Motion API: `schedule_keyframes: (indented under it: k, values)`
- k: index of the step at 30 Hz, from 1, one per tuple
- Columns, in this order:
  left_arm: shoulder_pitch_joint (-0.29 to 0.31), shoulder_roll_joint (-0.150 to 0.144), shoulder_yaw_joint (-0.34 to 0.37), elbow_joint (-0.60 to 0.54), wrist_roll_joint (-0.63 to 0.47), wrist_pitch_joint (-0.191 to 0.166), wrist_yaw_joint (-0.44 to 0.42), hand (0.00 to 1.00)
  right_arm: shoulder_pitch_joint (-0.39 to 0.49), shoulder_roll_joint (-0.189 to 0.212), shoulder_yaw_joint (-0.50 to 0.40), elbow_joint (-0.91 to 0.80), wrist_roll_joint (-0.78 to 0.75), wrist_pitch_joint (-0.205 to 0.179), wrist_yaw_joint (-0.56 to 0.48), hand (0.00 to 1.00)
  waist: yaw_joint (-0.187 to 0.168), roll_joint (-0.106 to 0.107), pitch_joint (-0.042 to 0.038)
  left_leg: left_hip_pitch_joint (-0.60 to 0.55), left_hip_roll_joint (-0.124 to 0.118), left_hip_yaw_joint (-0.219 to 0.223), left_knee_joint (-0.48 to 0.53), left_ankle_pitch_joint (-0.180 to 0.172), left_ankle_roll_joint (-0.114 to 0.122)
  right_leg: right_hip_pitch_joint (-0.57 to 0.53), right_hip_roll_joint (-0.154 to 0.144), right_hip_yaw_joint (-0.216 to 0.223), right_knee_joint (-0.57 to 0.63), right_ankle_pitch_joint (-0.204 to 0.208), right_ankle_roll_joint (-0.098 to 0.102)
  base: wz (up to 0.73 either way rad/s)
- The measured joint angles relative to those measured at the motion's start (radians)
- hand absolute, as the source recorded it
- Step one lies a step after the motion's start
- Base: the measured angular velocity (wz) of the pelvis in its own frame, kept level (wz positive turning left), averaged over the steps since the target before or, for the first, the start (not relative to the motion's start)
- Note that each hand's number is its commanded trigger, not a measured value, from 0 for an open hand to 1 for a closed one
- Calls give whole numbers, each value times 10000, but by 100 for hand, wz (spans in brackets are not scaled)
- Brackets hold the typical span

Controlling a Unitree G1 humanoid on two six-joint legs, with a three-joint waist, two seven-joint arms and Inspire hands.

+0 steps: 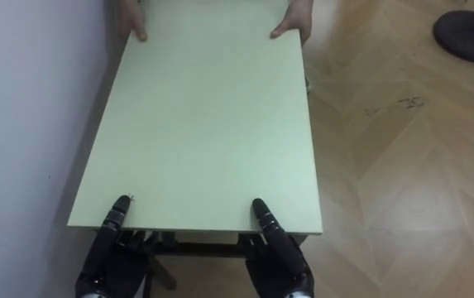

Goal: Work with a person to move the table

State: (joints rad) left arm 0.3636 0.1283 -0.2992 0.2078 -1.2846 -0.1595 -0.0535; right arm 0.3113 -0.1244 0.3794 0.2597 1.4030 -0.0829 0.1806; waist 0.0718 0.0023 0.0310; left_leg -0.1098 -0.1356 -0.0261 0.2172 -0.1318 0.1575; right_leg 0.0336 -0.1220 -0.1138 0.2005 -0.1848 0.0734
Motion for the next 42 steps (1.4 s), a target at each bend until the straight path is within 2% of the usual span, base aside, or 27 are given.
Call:
schedule_keyframes:
  k: [11, 12, 13, 14, 17, 19, 21, 24, 29, 32, 36, 42]
  values:
    - [-195, -56, 57, 592, 28, 89, -392, 100, -167, 105, -150, 674, 17, 148, 491, 100, 99, 23, -15, 283, 6, 23, -137, 0, -1, 192, 7, 36, 7, 1, 0, -1]
    - [-237, -63, 57, 673, 98, 99, -429, 62, -170, 115, -185, 708, 15, 166, 520, 69, 118, 36, -24, 288, 7, 27, -137, 0, -1, 196, 7, 36, 7, 1, 0, 0]
    - [-248, -73, 58, 702, 107, 105, -443, 30, -172, 115, -194, 724, 14, 172, 522, 26, 127, 44, -33, 291, 7, 30, -137, 0, 0, 198, 7, 36, 7, 1, 0, 0]
    - [-269, -108, 67, 771, 112, 108, -468, 0, -176, 115, -199, 764, 13, 173, 536, 0, 138, 63, -48, 300, 8, 37, -137, 0, 0, 204, 7, 36, 10, 0, -1, 0]
    - [-339, -170, 121, 1026, 294, 102, -649, 0, -233, 106, -206, 859, 6, 189, 553, 0, 159, 105, -75, 335, 15, 81, -137, 0, 0, 226, 5, 35, 12, 0, 0, -4]
    - [-460, -37, 123, 1244, 1334, 73, -720, 0, -227, 12, -207, 919, -334, 191, 735, 0, 140, 126, -88, 338, 16, 87, -125, 0, -1, 236, 5, 31, 8, 0, 0, -4]
    - [-692, 182, 106, 1509, 2560, 193, -724, 0, -219, -139, -183, 919, -854, 199, 1076, 0, 127, 126, -89, 355, 33, 157, -119, 1, -1, 249, 7, 6, -4, 0, 0, -10]
    - [-756, 184, -1, 1570, 3191, 414, -752, 0, -215, -296, -182, 919, -1202, 297, 1401, 0, 57, 111, -93, 356, 38, 216, -117, 0, -3, 245, 4, -10, -34, 2, 0, -11]
    - [-809, 161, -8, 1583, 3727, 546, -1095, 0, -210, -343, -192, 919, -1549, 419, 1706, 0, 3, 39, -77, 523, 45, 229, -126, -1, -20, 446, 10, -61, -152, 19, 27, -2]
    - [-809, 206, -141, 1688, 4071, 804, -1117, 0, -210, -370, -188, 918, -1575, 534, 1858, 0, -135, 7, -66, 521, 59, 230, -123, 8, -35, 454, 8, -263, -152, 19, 27, 0]
    - [-836, 176, -312, 1699, 4279, 1076, -1190, 0, -211, -402, -187, 917, -1575, 619, 2160, 0, -148, -68, -64, 522, 71, 255, -120, 12, -47, 446, 13, -269, -152, 19, 27, 0]
    - [-863, 212, -367, 1780, 4459, 1166, -1335, 0, -212, -421, -188, 918, -1665, 628, 2381, 0, -146, -83, -73, 553, 99, 376, -120, 12, -48, 477, 12, -272, -170, 20, 27, -4]
